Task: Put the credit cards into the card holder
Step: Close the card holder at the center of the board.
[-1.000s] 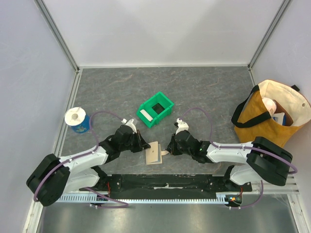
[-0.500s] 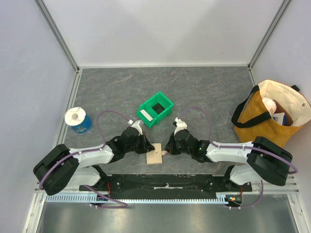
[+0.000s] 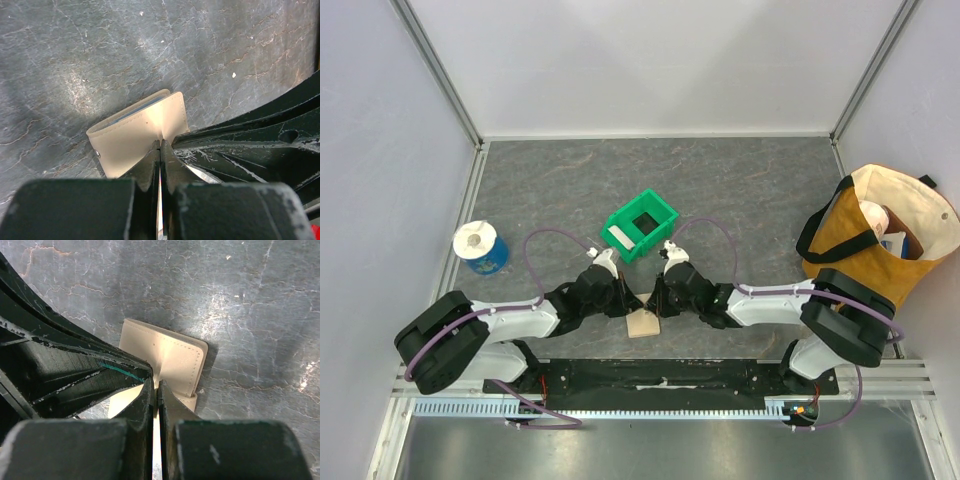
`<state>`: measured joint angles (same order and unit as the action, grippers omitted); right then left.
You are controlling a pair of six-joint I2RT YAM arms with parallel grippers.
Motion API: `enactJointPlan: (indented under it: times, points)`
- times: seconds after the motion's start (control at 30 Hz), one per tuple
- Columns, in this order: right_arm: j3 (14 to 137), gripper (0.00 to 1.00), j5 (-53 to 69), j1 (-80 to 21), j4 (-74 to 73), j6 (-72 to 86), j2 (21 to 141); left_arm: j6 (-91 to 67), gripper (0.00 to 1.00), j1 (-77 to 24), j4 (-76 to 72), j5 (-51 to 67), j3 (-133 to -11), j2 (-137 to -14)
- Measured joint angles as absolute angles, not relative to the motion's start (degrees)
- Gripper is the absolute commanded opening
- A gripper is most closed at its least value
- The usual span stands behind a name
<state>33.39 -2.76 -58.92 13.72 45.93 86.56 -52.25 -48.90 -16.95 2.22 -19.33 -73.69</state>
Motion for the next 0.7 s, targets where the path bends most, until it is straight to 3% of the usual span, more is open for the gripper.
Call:
enactJointPlan:
  times: [0.2, 0.4, 0.5, 0.7]
  points:
    - [34.0, 0.33, -2.8, -59.1, 13.8, 46.0, 87.0, -52.7, 0.02, -49.0, -17.1, 1.9, -19.1, -73.7]
    - [34.0, 0.42, -2.9, -59.4, 13.0, 45.3, 83.2, -52.9, 0.02, -49.0, -17.5, 1.8, -19.0, -73.7]
    - [34.0, 0.40, -3.2, -59.5, 12.9, 44.7, 78.8, -52.9, 0.02, -49.0, -17.6, 1.8, -18.9, -73.7]
    - [32.4, 0.20, -6.6, -59.3, 11.9, 44.2, 70.3, -53.0, 0.02, -49.2, -18.2, 1.5, -18.5, -73.5]
